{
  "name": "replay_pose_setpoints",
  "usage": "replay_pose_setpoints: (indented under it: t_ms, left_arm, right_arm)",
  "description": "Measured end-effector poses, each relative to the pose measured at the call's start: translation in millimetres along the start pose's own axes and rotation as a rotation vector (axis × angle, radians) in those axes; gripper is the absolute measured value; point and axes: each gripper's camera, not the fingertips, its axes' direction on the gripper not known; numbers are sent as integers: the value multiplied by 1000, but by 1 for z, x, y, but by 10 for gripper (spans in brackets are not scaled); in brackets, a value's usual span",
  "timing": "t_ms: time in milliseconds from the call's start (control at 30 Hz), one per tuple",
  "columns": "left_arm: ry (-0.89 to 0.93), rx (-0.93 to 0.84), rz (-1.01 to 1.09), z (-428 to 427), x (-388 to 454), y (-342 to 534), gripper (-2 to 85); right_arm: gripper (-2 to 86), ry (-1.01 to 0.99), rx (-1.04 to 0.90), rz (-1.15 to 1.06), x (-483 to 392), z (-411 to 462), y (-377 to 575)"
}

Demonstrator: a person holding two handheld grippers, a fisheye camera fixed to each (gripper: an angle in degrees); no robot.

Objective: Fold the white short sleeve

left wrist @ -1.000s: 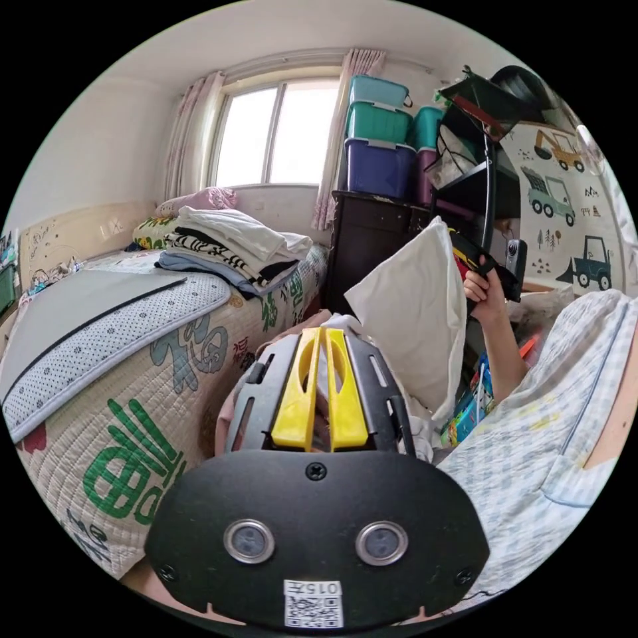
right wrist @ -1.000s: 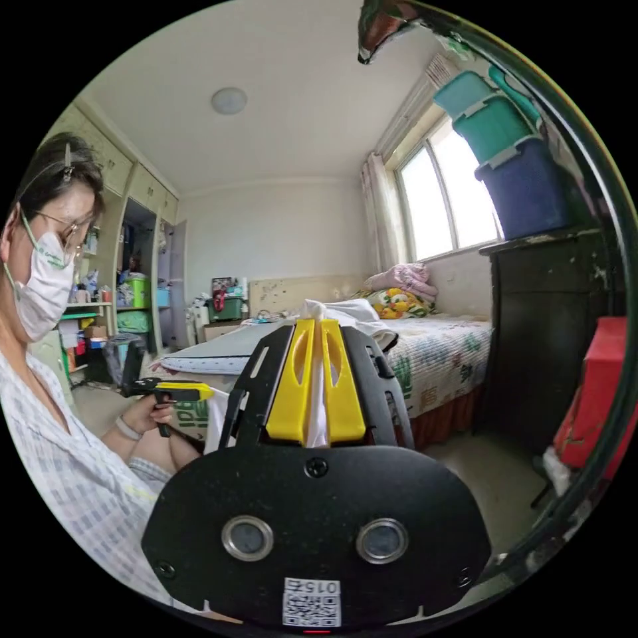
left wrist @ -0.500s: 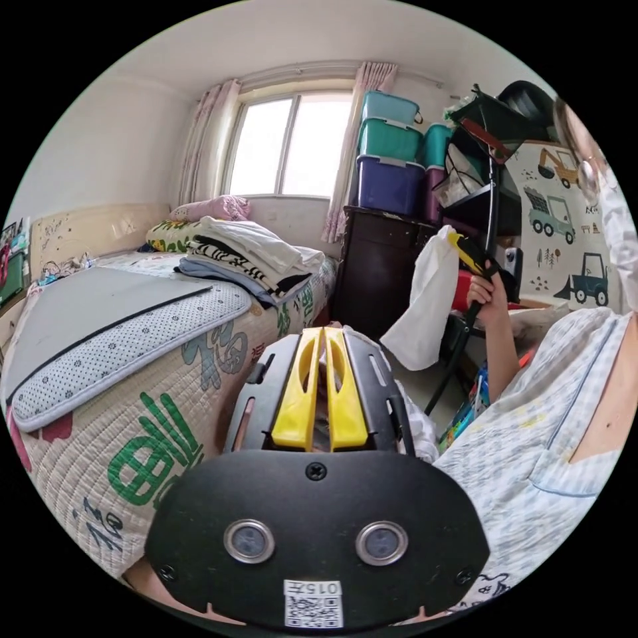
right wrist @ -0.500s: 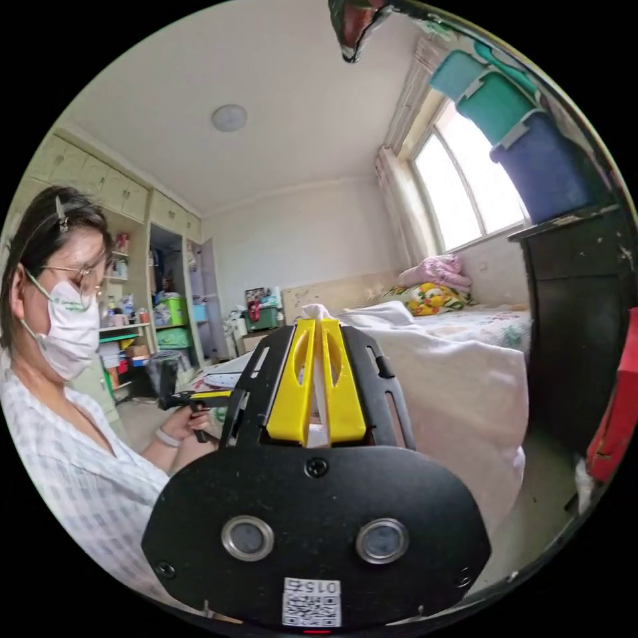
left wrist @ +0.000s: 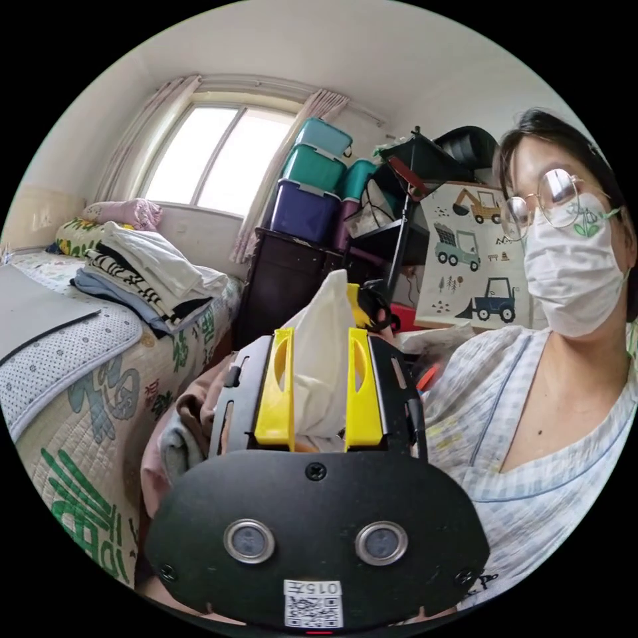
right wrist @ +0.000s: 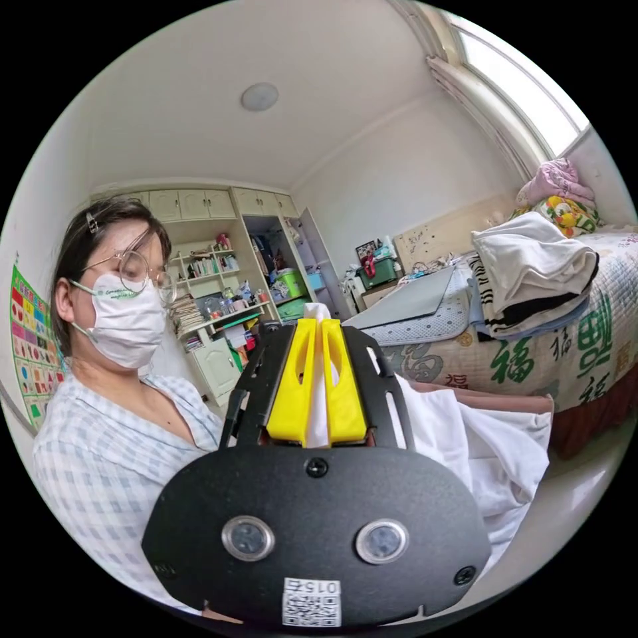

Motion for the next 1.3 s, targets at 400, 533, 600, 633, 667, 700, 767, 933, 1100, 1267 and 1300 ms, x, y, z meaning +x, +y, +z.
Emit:
replay_pose_setpoints:
  t_ms: [400,533,600,633,667,700,767,933,1100,1267,1300]
  left_arm:
    - [-152,0,-303,3,-55,109,131]
    - [-47,4,-307,20,-52,117,130]
    - [-88,-36,-319,32,-51,125,130]
    - [-100,-40,-325,35,-52,128,131]
    - [-115,-41,-345,39,-54,134,132]
    - [-133,-34,-377,41,-58,143,135]
    - [-171,-5,-440,40,-63,162,138]
    - [-140,3,-560,48,-80,212,124]
    - [-208,-71,-597,47,-82,252,115]
    - [-152,-88,-658,40,-82,295,99]
    - [-98,-78,-661,40,-82,303,85]
  right_arm:
    - [-1,63,21,-44,3,-35,-9]
    - [-1,66,3,-68,-1,-33,-16]
    - [-2,62,-20,-96,-7,-30,-20]
    - [-3,59,-26,-105,-8,-29,-21]
    - [-3,41,-41,-121,-10,-25,-22]
    - [-3,4,-67,-127,-9,-19,-23]
    - [-4,-76,-143,-115,-5,-5,-23]
    - [-4,-116,-297,-96,1,34,-11]
    - [-4,-129,-268,-38,3,28,-15]
    - [-5,-78,-253,-38,-9,13,-17]
    - [-5,-78,-251,-38,-13,12,-17]
